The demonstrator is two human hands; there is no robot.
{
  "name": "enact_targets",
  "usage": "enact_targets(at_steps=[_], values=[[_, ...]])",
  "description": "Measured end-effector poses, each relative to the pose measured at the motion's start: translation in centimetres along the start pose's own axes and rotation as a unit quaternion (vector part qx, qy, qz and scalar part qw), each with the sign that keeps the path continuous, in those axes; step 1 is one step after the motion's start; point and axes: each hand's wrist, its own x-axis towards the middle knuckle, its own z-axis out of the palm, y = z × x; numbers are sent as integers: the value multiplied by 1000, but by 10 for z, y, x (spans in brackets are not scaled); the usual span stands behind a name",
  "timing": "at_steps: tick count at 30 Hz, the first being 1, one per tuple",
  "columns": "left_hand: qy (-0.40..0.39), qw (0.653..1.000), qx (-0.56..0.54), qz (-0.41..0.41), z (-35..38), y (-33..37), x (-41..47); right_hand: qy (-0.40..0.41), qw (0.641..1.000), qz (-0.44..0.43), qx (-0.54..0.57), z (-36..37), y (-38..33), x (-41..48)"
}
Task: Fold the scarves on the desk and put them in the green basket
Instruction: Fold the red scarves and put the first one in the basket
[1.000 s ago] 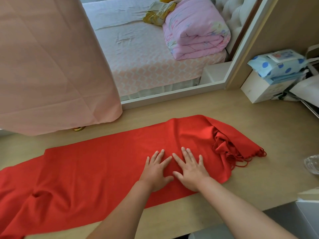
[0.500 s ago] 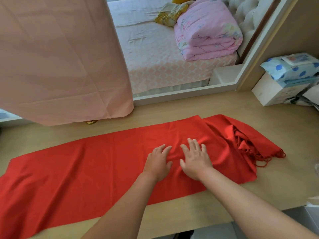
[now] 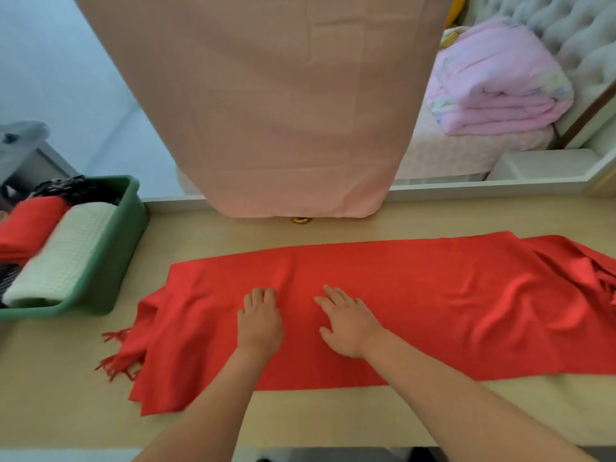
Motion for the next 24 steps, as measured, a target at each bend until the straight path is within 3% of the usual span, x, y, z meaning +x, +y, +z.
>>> enact_targets(at_steps=[3, 7, 13, 15, 19, 22, 24], values=[[-59, 998, 8, -16, 1, -62, -2, -18, 1000, -16, -12, 20, -51, 21], [-187, 982, 16, 26, 4, -123, -6, -53, 997, 14, -55, 44, -80, 38], [-242, 970, 10, 36, -7, -157, 22, -55, 991, 92, -79, 46, -86, 42], [-223, 973, -36, 40, -13, -159, 29, -43, 990, 101, -94, 40, -96, 48], [-46, 993, -101, 35, -31, -173, 22, 1, 993, 85, -84, 31, -128, 65], [31, 994, -101, -24, -39, -199, 7, 17, 998, 22, -62, 30, -159, 75], [43, 992, -100, -66, -38, -222, -3, 13, 999, -18, -46, 33, -183, 81]])
